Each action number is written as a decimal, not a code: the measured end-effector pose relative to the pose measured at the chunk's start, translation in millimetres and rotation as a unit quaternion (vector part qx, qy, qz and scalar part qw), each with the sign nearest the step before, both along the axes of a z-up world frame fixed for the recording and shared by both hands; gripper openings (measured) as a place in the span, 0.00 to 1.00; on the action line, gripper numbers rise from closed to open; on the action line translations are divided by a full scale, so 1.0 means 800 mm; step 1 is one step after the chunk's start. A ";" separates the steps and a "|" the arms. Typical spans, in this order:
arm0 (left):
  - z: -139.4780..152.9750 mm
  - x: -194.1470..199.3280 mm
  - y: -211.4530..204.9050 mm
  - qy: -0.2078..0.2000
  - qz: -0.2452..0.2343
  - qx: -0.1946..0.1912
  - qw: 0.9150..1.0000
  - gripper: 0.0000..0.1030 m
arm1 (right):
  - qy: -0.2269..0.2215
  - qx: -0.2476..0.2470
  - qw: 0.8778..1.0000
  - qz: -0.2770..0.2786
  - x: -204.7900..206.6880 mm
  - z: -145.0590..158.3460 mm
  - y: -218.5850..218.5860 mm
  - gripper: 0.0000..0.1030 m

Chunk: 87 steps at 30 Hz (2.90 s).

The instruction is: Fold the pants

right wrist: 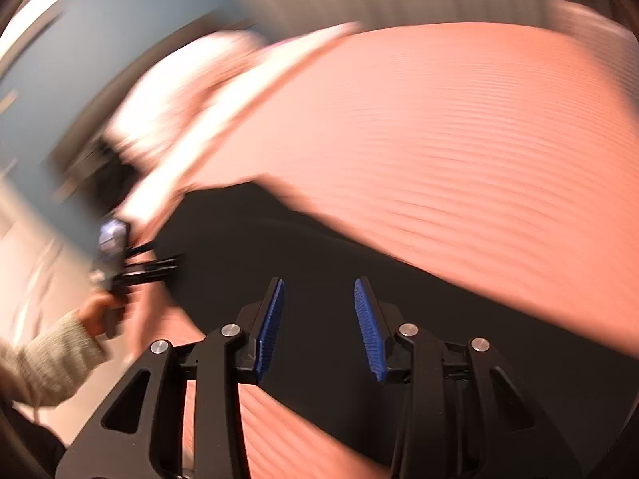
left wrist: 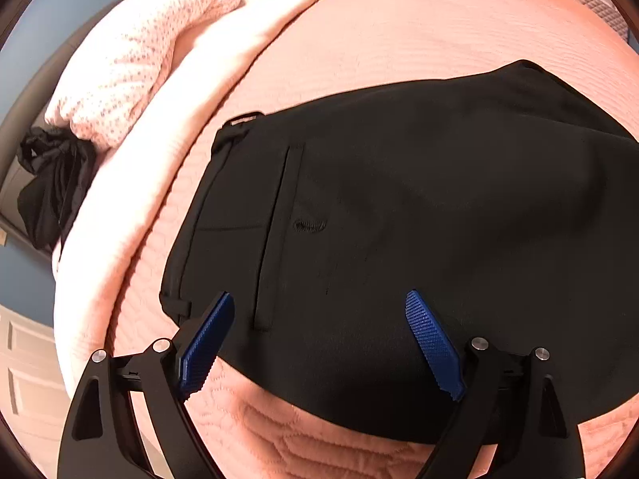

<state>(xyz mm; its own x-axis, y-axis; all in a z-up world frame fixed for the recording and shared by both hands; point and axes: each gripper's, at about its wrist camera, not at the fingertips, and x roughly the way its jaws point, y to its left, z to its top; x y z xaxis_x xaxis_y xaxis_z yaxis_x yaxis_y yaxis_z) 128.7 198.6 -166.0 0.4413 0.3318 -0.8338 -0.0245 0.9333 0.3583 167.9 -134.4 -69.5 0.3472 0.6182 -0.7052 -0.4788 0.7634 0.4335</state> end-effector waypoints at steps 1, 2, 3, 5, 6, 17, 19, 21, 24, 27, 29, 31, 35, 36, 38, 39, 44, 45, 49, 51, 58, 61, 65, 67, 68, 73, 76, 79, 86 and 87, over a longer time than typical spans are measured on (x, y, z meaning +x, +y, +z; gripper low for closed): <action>0.000 -0.001 0.000 -0.003 -0.003 -0.001 1.000 0.83 | 0.006 -0.011 1.000 0.028 0.033 -0.017 0.037 0.35; 0.000 -0.001 0.001 -0.005 -0.006 -0.003 1.000 0.84 | 0.010 -0.021 0.999 0.043 0.071 -0.029 0.069 0.36; 0.000 -0.002 0.004 -0.007 -0.007 -0.011 1.000 0.84 | 0.020 -0.019 0.998 0.058 0.105 -0.045 0.100 0.36; 0.000 -0.002 0.010 -0.007 -0.009 -0.029 1.000 0.84 | 0.033 -0.018 0.996 0.080 0.151 -0.058 0.146 0.36; 0.001 0.000 0.014 -0.006 -0.012 -0.041 0.999 0.84 | 0.043 -0.015 0.994 0.095 0.167 -0.067 0.165 0.36; 0.002 0.008 0.025 -0.007 -0.024 -0.079 0.997 0.84 | 0.019 -0.091 0.989 0.117 0.187 -0.083 0.164 0.36; 0.001 0.007 0.021 -0.011 -0.029 -0.068 0.997 0.84 | 0.038 -0.084 0.987 0.130 0.195 -0.094 0.171 0.36; 0.001 0.006 0.016 -0.015 -0.032 -0.057 0.998 0.84 | 0.043 -0.084 0.984 0.154 0.194 -0.099 0.189 0.36; 0.001 0.006 0.013 -0.017 -0.034 -0.050 0.998 0.84 | 0.027 -0.079 0.979 0.185 0.192 -0.084 0.206 0.15; 0.001 0.009 0.016 -0.016 -0.034 -0.061 0.997 0.84 | -0.006 -0.080 0.987 0.142 0.219 -0.068 0.191 0.09; 0.001 0.013 0.018 -0.017 -0.035 -0.078 0.996 0.84 | -0.037 -0.090 0.992 0.077 0.234 -0.066 0.171 0.09; -0.001 0.018 0.018 -0.013 -0.037 -0.077 0.996 0.84 | -0.039 -0.096 0.994 0.039 0.243 -0.069 0.146 0.09; -0.001 0.021 0.021 -0.016 -0.056 -0.064 0.996 0.85 | -0.034 -0.035 0.999 -0.026 0.221 -0.036 0.081 0.12; 0.000 0.020 0.024 -0.018 -0.062 -0.054 0.996 0.85 | -0.040 -0.014 0.999 -0.004 0.206 -0.024 0.082 0.12; 0.001 0.022 0.036 -0.022 -0.064 -0.016 0.998 0.85 | -0.011 -0.003 0.998 0.067 0.182 -0.023 0.109 0.12; 0.001 0.023 0.046 -0.024 -0.064 0.000 0.998 0.88 | 0.004 -0.013 0.994 0.105 0.168 -0.030 0.130 0.12; 0.032 0.003 0.140 -0.062 0.047 0.079 0.994 0.92 | -0.041 -0.085 0.975 0.202 0.074 -0.042 0.224 0.14; 0.039 -0.008 0.155 -0.068 0.064 0.081 0.992 0.92 | -0.074 -0.103 0.963 0.237 0.048 -0.037 0.257 0.15; 0.064 -0.065 0.200 -0.090 0.119 0.040 0.988 0.93 | -0.161 -0.118 0.932 0.304 0.002 -0.013 0.372 0.62; 0.065 -0.092 0.204 -0.093 0.127 0.025 0.987 0.93 | -0.187 -0.135 0.922 0.312 0.008 -0.007 0.433 0.66; 0.032 -0.132 0.200 -0.073 0.116 -0.047 0.990 0.93 | -0.052 -0.117 0.976 0.176 0.148 -0.038 0.512 0.53; 0.029 -0.137 0.190 -0.085 0.092 -0.051 0.991 0.93 | 0.043 -0.072 0.983 0.161 0.179 -0.059 0.509 0.49; 0.030 -0.137 0.180 -0.103 0.067 -0.048 0.991 0.93 | 0.076 -0.033 0.988 0.133 0.191 -0.074 0.518 0.49; 0.023 -0.130 0.181 -0.103 0.061 -0.054 0.991 0.93 | 0.084 -0.022 0.990 0.114 0.201 -0.085 0.535 0.42; 0.017 -0.123 0.183 -0.097 0.060 -0.059 0.992 0.93 | 0.084 -0.021 0.991 0.101 0.205 -0.090 0.544 0.33; -0.003 -0.094 0.208 -0.082 0.080 -0.075 0.991 0.93 | 0.065 0.050 0.995 -0.048 0.258 -0.086 0.517 0.05; 0.003 -0.081 0.220 -0.097 0.079 -0.104 0.987 0.93 | 0.093 0.040 0.994 -0.031 0.280 -0.090 0.525 0.11; 0.025 -0.067 0.225 -0.120 0.084 -0.119 0.982 0.93 | 0.072 -0.017 0.997 0.035 0.250 -0.091 0.547 0.16; 0.054 -0.002 0.227 -0.145 0.069 -0.152 0.975 0.93 | 0.099 0.046 0.994 0.028 0.227 -0.093 0.544 0.39; 0.028 0.023 0.226 -0.105 0.080 -0.119 0.984 0.95 | 0.115 0.073 0.990 0.030 0.220 -0.083 0.537 0.51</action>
<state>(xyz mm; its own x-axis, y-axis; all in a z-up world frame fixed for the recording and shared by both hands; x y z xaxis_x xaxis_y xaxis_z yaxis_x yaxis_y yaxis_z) 147.3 379.6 -143.5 0.5697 0.2169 -0.7927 -0.2287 0.9683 0.1006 343.7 295.6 -136.2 0.1466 0.7339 -0.6632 -0.3976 0.6576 0.6398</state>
